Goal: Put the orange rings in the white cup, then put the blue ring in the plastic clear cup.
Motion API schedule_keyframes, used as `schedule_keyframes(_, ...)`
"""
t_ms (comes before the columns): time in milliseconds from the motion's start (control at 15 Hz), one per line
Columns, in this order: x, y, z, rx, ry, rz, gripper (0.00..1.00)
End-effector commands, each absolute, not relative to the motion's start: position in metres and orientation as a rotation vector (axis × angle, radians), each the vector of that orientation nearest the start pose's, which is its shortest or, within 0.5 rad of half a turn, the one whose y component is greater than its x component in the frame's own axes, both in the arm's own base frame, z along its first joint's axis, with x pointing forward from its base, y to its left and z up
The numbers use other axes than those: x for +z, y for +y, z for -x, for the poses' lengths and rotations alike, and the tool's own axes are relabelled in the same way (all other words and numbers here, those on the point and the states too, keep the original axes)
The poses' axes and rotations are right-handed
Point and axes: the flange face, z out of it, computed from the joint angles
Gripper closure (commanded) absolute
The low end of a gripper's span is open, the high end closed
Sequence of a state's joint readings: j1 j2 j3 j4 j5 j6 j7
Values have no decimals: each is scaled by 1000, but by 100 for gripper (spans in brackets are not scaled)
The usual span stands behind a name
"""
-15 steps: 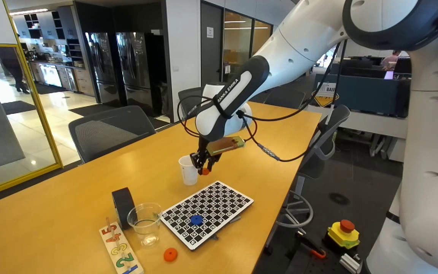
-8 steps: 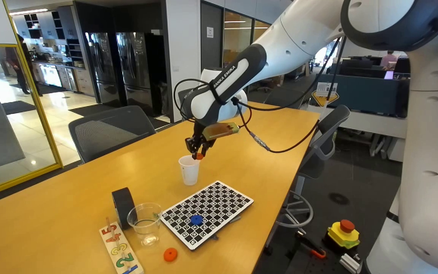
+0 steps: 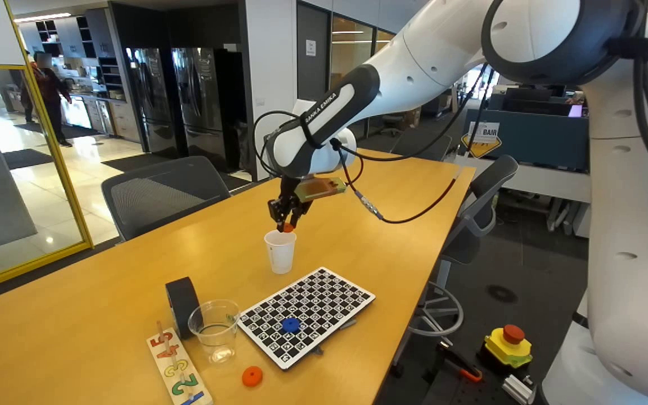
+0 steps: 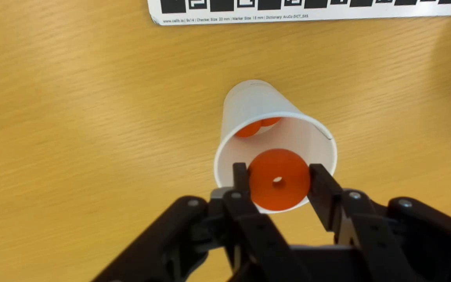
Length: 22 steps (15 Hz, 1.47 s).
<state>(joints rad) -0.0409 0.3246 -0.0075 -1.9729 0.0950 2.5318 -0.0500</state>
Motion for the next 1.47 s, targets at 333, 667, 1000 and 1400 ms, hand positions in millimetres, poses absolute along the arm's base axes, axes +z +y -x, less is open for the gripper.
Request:
schedule_keyframes(333, 326, -36, -647, -288, 72, 3044, 18)
schedule_keyframes(667, 324, -26, -637, -248, 35, 3052, 0)
schedule_keyframes(1000, 312, 7, -608, -122, -37, 3081, 0)
schedule_keyframes(1400, 278, 51, -559, 32, -89, 3108, 0)
